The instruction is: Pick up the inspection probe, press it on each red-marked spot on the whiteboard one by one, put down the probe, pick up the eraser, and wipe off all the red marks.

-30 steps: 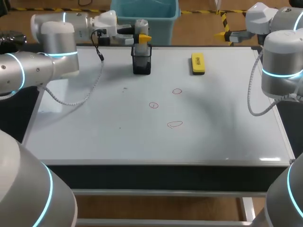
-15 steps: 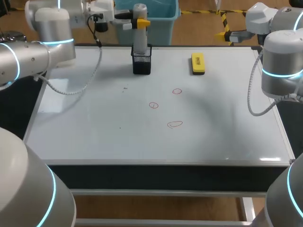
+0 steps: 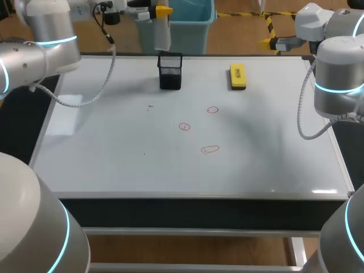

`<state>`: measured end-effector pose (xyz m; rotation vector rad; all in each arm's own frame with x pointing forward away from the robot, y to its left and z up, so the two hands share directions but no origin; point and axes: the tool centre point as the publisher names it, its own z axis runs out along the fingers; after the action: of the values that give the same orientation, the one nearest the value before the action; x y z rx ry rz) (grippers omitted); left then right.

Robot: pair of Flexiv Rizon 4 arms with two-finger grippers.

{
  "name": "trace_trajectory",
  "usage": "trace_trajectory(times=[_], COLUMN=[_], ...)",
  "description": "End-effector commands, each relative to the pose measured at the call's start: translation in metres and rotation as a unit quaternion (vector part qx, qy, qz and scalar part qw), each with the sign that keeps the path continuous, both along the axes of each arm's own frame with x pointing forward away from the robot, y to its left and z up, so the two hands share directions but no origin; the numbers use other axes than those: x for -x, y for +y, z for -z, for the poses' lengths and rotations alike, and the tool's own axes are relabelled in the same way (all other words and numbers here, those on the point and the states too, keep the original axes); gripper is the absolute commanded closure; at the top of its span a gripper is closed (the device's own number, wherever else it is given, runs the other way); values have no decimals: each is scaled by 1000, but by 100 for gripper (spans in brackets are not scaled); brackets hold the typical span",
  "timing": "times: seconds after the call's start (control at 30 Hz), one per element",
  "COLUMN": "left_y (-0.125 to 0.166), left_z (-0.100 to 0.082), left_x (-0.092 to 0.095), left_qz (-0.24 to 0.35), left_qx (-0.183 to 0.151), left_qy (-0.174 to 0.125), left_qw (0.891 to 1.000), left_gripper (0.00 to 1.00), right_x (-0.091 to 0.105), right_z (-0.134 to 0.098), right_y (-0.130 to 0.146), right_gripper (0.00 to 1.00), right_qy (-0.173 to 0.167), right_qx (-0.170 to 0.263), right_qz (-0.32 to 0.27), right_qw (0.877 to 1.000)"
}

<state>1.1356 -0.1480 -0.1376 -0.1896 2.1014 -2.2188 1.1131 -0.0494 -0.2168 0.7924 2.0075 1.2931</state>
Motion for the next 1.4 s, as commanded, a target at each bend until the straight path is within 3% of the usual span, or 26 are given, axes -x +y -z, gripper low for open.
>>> trace_trajectory(times=[0.03,0.47,0.8,1.13,1.4], left_y=[24,98,139,165,169], left_z=[-2,25,58,91,101], left_x=[18,42,56,59,59], left_qz=[-32,-91,-113,-127,-127], left_qx=[-4,-11,-14,-14,-20], left_qy=[2,-3,-10,7,14], left_qw=[999,996,993,992,992], left_gripper=[100,100,100,100,100], right_x=[0,0,0,0,0], right_z=[0,0,0,0,0], right_y=[0,0,0,0,0], right_gripper=[0,0,0,0,0], right_qy=[0,0,0,0,0], right_qx=[0,0,0,0,0], right_qz=[0,0,0,0,0], right_qw=[1000,1000,1000,1000,1000])
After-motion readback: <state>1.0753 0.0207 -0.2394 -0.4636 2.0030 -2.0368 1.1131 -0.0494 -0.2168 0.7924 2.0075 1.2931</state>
